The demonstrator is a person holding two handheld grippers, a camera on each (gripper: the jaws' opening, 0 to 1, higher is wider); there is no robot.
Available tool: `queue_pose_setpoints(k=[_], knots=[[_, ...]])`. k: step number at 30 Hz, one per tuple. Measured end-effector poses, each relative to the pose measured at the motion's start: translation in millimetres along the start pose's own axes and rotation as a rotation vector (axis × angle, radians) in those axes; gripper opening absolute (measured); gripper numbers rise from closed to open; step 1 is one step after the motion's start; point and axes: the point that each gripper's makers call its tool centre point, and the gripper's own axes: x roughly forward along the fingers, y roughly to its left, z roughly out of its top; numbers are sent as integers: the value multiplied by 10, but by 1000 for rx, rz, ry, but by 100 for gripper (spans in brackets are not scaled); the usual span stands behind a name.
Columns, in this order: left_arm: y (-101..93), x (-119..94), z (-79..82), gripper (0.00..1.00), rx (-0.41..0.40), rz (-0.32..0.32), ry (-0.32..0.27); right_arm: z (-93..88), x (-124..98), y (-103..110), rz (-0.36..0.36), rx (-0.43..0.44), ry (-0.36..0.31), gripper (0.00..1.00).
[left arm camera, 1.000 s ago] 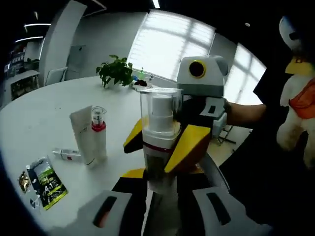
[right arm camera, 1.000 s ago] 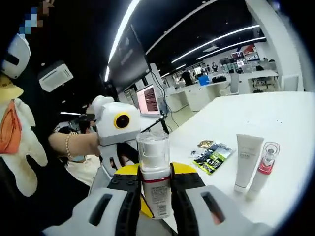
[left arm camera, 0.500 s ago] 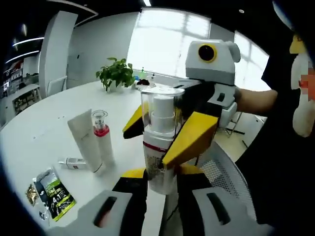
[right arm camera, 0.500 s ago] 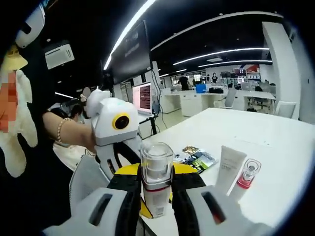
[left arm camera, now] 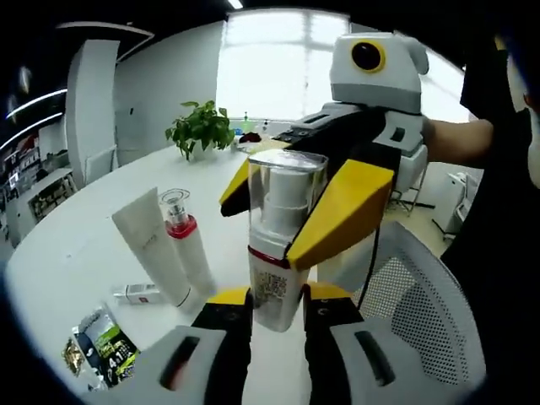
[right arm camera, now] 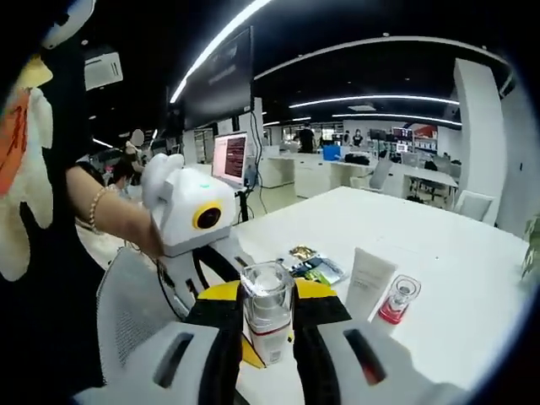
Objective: Arrange the skincare products in the storage area until every visible bottle or jar stands upright without overlapping.
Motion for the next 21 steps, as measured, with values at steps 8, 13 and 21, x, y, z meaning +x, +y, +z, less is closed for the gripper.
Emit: queue_pose_setpoints(k=[8, 13, 21], knots=[[128, 102, -155, 20, 17, 25, -1, -134, 64, -63, 12, -54, 33, 21], [135, 174, -210, 20, 14, 16, 11, -225, 100, -87, 30, -56, 50, 21], [211, 335, -358, 20, 2, 2, 34, -409, 175, -175, 32, -33, 71, 21]])
